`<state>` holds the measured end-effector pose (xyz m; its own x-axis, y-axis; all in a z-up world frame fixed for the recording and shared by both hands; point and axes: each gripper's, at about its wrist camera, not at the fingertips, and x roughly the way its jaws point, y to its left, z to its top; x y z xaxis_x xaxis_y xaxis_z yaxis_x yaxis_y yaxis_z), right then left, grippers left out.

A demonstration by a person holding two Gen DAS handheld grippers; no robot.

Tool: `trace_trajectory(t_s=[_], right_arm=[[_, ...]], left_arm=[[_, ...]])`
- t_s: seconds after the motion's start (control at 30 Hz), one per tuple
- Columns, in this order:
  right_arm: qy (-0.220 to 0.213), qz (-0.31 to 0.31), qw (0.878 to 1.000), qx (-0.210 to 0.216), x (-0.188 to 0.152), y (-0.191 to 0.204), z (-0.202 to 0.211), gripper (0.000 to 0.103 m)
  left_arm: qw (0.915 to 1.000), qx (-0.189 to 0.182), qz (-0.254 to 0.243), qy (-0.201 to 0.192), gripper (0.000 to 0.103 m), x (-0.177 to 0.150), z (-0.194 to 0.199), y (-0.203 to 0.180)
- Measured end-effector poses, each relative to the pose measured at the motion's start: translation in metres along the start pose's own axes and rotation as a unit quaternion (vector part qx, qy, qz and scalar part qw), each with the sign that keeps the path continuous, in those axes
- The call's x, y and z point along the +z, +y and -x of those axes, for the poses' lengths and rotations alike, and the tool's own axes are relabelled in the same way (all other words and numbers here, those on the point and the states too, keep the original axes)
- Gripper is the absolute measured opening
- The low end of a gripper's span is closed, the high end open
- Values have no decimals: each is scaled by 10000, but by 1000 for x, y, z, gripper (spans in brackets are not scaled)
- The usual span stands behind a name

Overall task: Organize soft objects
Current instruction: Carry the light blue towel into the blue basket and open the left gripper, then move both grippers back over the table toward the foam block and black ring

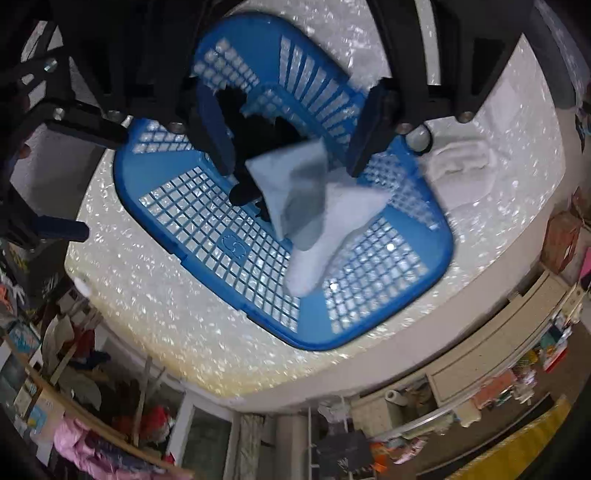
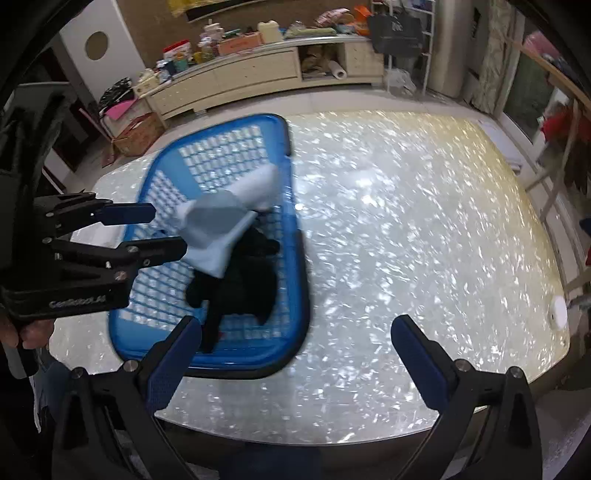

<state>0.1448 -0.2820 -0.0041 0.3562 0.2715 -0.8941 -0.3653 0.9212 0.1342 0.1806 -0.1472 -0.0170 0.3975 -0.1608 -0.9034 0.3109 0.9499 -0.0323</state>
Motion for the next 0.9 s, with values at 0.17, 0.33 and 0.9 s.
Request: trace_trajectory(t_s=[0.17, 0.33, 0.9], right_arm=[[-129, 224, 9996, 62, 3, 29, 14, 103], [-177, 472, 9987, 125, 6, 61, 20, 103], [28, 1426, 9889, 423, 24, 189, -18, 103]], left_arm=[[9992, -169, 307, -195, 86, -27, 36, 21], [9982, 39, 490, -334, 89, -55, 65, 44], [9844, 564, 1640, -307, 103, -160, 98, 172]])
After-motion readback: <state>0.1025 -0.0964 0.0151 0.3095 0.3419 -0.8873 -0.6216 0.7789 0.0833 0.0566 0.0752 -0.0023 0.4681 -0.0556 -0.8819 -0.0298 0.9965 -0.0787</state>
